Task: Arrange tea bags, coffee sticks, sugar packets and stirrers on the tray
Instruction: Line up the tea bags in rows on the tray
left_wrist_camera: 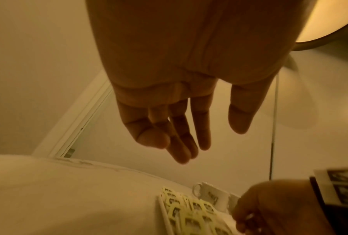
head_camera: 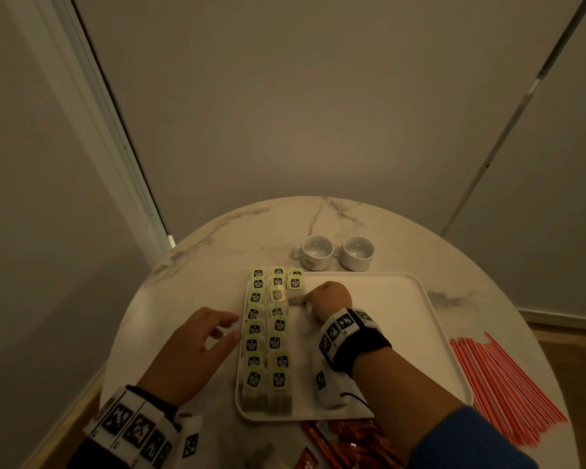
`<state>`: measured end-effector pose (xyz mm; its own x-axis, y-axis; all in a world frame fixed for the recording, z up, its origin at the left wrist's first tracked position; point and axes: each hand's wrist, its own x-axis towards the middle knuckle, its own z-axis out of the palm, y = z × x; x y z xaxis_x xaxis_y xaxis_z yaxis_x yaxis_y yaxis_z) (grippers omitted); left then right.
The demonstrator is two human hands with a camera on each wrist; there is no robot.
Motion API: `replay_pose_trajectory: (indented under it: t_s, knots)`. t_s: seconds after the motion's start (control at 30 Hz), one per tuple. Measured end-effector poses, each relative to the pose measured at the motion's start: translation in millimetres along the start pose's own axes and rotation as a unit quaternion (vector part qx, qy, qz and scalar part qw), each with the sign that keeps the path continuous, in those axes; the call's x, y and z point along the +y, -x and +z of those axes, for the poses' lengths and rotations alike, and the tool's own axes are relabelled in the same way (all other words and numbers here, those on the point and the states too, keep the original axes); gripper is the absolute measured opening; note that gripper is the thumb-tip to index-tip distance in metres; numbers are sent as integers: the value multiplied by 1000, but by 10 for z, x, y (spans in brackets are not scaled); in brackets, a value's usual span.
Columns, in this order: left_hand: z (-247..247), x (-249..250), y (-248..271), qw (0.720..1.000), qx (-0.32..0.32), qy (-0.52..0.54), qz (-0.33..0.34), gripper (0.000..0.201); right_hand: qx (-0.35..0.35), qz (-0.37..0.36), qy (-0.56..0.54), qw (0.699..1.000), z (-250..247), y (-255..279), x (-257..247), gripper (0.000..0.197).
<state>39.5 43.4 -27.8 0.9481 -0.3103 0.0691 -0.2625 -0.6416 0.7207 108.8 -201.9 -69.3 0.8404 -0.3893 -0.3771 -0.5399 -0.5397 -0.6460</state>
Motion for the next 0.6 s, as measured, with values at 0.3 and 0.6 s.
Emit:
replay_pose_trajectory:
  t_s: [0.3,0.6]
  knots:
    - [5,-142,828,923,-318,-212,-43,49,-95,-186,-57,976,24,868,-20,8]
    - [134,-242,1101,916,-306,-257,-24,42,-165,-254,52,952,239,1404,165,19]
